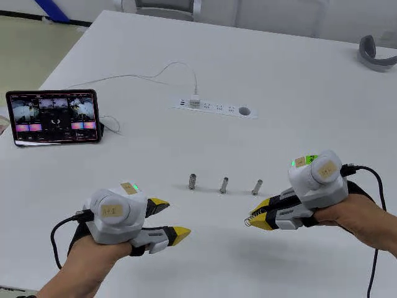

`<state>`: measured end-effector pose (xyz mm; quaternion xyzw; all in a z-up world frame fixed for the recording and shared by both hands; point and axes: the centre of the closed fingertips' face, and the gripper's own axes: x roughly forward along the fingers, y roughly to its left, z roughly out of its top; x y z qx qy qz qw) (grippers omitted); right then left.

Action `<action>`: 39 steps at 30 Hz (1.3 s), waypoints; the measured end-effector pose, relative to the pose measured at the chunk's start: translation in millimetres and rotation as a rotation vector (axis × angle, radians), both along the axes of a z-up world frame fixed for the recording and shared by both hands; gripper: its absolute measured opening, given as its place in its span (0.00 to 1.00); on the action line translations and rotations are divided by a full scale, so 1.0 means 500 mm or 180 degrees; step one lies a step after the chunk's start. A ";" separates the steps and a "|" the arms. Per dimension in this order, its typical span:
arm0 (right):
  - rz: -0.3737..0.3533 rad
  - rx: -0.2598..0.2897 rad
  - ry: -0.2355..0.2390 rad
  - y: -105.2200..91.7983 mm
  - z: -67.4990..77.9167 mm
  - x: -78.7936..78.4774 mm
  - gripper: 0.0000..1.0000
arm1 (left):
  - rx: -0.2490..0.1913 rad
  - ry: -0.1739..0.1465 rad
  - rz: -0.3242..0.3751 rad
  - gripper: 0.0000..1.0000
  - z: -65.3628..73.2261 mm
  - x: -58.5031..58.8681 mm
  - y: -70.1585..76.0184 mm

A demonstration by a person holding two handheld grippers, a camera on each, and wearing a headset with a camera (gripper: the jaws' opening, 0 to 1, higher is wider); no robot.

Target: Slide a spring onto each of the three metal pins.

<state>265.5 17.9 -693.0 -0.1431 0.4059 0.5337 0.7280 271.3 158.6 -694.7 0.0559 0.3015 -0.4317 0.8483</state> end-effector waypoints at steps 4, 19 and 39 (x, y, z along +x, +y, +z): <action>-0.0003 -0.0013 -0.0031 0.001 -0.001 0.012 0.13 | 0.0011 0.0012 0.0087 0.51 -0.003 0.009 0.018; 0.0006 -0.0161 -0.0122 0.009 -0.014 0.071 0.13 | 0.0027 0.0050 0.0318 0.63 -0.010 0.026 0.066; 0.0026 -0.0402 -0.0281 0.031 -0.033 0.164 0.13 | -0.0050 0.0078 0.0513 0.72 -0.009 0.032 0.094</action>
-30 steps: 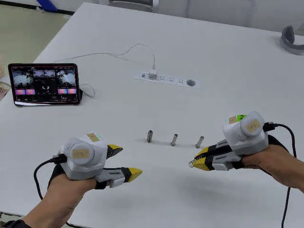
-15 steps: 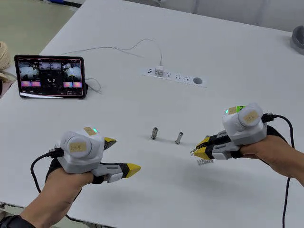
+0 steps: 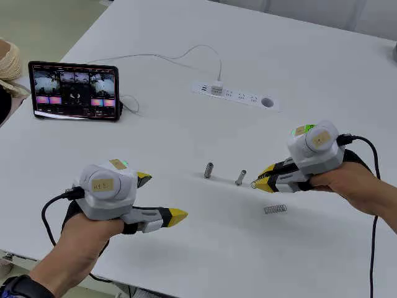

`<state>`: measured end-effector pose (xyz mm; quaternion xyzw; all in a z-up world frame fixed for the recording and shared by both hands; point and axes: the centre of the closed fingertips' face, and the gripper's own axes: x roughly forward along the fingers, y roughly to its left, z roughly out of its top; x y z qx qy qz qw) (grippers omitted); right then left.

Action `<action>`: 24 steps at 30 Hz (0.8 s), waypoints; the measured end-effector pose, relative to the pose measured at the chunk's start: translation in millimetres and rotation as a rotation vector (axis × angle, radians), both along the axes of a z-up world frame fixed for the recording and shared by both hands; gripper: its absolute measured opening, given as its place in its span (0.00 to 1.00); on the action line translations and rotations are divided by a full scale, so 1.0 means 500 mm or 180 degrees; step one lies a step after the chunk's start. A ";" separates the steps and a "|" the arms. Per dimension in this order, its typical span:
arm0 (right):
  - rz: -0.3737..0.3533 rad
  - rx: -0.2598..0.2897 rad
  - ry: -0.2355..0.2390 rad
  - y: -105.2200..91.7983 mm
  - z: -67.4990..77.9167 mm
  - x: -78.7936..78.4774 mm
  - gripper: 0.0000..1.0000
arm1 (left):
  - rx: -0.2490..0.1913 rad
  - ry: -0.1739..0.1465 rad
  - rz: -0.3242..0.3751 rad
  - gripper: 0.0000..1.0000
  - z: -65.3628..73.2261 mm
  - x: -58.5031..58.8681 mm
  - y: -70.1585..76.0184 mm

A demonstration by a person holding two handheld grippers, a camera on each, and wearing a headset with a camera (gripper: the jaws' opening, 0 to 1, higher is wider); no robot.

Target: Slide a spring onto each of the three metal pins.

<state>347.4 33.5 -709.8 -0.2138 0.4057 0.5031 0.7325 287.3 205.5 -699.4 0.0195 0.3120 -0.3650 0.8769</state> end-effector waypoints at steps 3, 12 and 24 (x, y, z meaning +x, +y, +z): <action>0.0002 -0.0042 -0.0019 0.002 -0.006 0.013 0.13 | -0.0009 0.0006 0.0014 0.74 0.000 -0.001 0.001; -0.0009 -0.0121 -0.0043 0.011 -0.024 0.050 0.13 | -0.0055 0.0027 0.0057 0.75 -0.001 -0.004 0.003; 0.0035 -0.0168 -0.0024 0.022 -0.049 0.074 0.13 | -0.0034 0.0112 0.0111 0.74 -0.015 -0.014 0.017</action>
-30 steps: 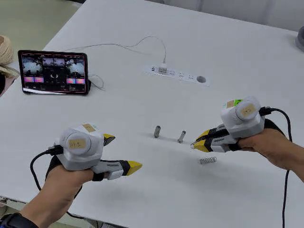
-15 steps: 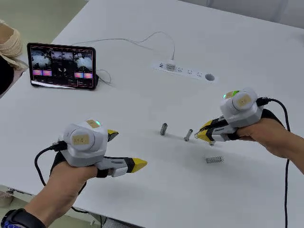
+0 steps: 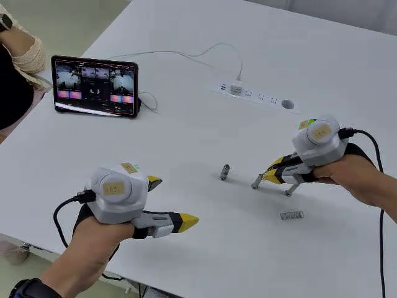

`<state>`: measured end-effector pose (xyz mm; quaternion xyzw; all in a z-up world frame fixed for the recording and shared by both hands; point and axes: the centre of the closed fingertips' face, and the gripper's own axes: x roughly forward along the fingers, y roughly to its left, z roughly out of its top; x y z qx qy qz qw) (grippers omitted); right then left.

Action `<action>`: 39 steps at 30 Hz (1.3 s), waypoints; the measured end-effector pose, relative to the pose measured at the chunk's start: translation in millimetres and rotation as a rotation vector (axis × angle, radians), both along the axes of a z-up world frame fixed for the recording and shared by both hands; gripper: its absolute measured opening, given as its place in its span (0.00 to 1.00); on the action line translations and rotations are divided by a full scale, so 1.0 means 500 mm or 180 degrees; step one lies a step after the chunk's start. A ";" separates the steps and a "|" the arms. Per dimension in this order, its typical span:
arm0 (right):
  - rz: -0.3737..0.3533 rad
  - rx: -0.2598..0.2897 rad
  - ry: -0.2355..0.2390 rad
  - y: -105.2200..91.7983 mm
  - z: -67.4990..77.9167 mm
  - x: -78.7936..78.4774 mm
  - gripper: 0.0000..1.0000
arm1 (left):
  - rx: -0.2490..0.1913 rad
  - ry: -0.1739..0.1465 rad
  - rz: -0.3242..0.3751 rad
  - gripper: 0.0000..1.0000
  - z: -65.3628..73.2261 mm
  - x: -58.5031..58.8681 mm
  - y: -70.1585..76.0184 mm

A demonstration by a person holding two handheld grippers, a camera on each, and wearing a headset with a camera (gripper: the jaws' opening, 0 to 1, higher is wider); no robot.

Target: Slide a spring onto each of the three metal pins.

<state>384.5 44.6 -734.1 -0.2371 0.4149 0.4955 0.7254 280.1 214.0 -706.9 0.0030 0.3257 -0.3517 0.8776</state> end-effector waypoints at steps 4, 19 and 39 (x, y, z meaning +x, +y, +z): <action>0.0034 -0.0024 -0.0005 0.004 -0.005 0.002 0.13 | -0.0004 0.0023 0.0009 0.74 -0.002 -0.004 -0.002; 0.0131 -0.0063 0.0002 0.021 -0.005 0.012 0.13 | -0.0018 0.0037 -0.0025 0.73 -0.005 -0.007 -0.014; 0.0139 -0.0147 0.0057 0.029 -0.034 0.011 0.13 | -0.0019 0.0030 -0.0018 0.73 -0.001 -0.013 -0.011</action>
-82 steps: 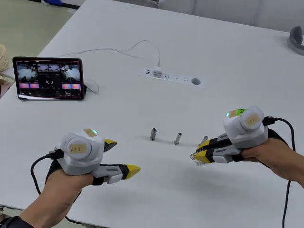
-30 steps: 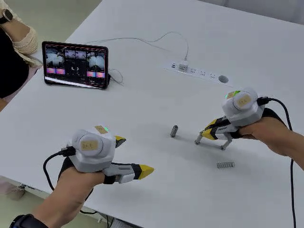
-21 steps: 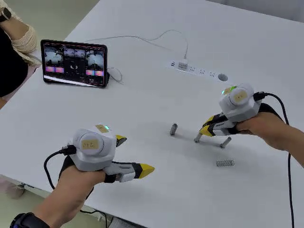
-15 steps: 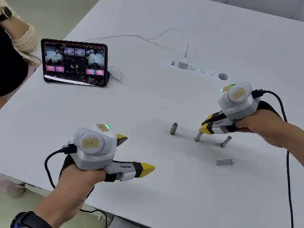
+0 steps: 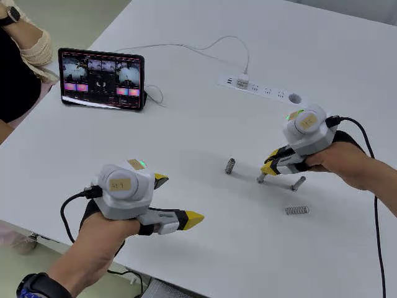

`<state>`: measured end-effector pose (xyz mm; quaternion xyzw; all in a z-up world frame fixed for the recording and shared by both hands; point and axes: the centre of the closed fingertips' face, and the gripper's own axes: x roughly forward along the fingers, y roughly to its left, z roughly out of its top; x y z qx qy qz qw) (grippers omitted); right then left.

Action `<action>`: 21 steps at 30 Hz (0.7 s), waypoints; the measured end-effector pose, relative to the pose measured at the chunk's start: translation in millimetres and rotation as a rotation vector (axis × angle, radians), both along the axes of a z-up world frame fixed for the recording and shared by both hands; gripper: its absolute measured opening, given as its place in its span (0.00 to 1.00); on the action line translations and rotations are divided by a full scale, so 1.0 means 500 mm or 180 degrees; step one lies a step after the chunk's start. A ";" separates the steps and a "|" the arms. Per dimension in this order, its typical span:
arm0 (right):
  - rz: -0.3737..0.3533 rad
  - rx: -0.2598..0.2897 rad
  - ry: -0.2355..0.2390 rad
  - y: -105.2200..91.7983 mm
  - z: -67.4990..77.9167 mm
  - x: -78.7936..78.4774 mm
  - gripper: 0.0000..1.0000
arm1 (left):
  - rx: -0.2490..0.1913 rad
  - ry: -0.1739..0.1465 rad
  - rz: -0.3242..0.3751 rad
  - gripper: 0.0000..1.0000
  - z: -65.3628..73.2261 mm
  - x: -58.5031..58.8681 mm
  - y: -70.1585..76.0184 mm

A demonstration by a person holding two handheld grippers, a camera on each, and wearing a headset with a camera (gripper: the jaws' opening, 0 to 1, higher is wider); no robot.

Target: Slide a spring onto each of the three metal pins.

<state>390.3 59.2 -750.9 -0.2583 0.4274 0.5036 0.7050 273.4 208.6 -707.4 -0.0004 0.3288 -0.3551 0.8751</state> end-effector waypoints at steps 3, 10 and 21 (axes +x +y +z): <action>-0.0004 0.0008 0.0021 0.003 -0.007 -0.005 0.13 | -0.0006 -0.0020 0.0009 0.73 0.005 0.004 -0.001; -0.0003 -0.0021 0.0033 0.002 -0.024 -0.006 0.13 | -0.0004 -0.0035 0.0039 0.73 0.012 0.009 0.001; -0.0080 0.0014 0.0062 0.004 -0.049 -0.009 0.14 | 0.0023 -0.0018 0.0030 0.73 0.009 0.004 -0.001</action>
